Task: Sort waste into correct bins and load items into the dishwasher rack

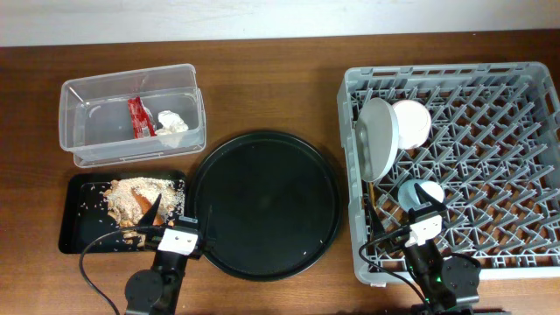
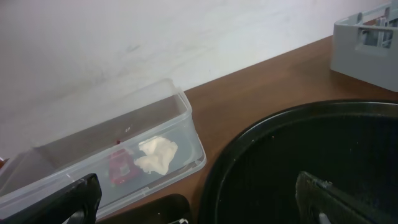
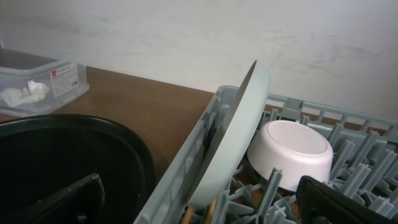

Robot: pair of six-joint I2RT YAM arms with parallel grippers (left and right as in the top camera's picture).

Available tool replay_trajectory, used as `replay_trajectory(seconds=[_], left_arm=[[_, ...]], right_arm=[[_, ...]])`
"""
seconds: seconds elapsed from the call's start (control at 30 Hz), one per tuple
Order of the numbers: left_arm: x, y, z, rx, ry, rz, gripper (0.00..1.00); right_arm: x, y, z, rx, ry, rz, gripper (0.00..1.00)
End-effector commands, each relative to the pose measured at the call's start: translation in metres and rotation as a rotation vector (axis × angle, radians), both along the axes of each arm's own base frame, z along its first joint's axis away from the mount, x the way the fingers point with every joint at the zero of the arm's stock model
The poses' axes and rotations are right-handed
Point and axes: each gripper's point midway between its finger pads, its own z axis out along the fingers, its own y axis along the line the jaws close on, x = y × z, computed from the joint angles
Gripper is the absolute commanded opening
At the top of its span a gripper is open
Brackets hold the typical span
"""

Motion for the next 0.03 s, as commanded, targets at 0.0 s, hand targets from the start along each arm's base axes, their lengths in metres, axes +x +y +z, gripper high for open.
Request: replay_trajectory(seconds=[0.0], left_arm=[[-0.0003,-0.0007,-0.0012,0.005,0.002,-0.008,0.99]], right_arm=[[-0.0002,0.0006,-0.0026,0.009,0.004,0.006,0.98]])
